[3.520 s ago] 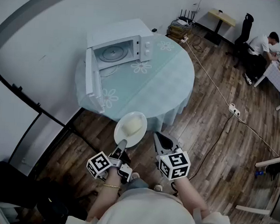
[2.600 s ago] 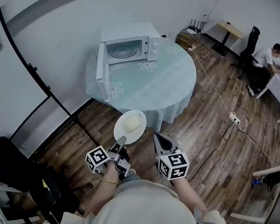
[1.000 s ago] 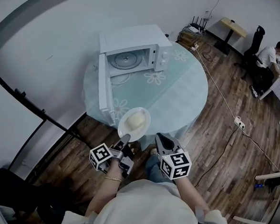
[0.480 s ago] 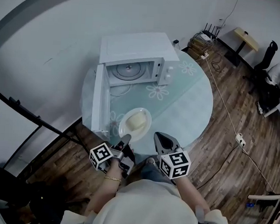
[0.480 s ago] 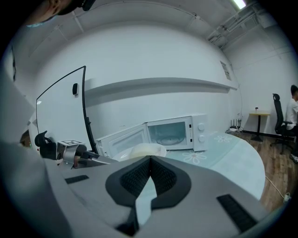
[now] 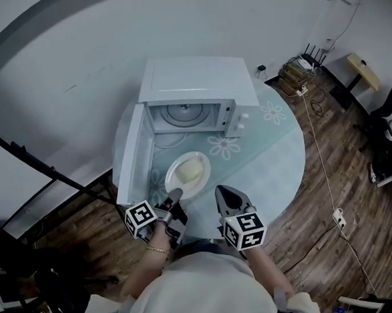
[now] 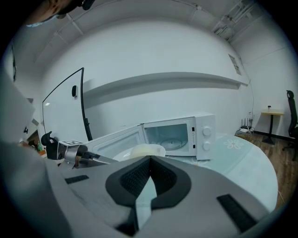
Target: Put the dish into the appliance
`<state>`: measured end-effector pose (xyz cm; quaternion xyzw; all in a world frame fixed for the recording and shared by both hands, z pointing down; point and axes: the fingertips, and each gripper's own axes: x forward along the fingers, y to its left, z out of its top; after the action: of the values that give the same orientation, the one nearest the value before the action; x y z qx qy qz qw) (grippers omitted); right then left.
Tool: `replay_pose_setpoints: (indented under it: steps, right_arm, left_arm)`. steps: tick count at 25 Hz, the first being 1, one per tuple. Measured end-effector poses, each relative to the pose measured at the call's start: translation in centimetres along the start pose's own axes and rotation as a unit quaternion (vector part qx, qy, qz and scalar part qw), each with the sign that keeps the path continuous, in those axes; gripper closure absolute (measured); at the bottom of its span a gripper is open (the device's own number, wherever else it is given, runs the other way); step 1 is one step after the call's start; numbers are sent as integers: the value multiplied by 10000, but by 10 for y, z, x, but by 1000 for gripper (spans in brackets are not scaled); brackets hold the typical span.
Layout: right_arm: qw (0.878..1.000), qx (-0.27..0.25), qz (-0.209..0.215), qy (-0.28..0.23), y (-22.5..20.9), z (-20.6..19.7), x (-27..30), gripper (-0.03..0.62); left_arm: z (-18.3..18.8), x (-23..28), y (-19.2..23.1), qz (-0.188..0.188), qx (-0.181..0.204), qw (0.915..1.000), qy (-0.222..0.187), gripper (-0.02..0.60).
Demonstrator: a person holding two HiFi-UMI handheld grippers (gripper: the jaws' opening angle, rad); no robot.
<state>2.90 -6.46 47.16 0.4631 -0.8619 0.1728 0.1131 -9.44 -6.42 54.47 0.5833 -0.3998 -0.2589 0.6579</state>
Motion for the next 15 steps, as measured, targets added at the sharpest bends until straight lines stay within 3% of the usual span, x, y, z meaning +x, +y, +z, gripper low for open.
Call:
replay_pose_setpoints:
  steps: [15]
  right_arm:
    - [9976,-157,645,191,-49,13,47,589]
  left_arm:
    - [34,73,3,54,-262,9965,-788,540]
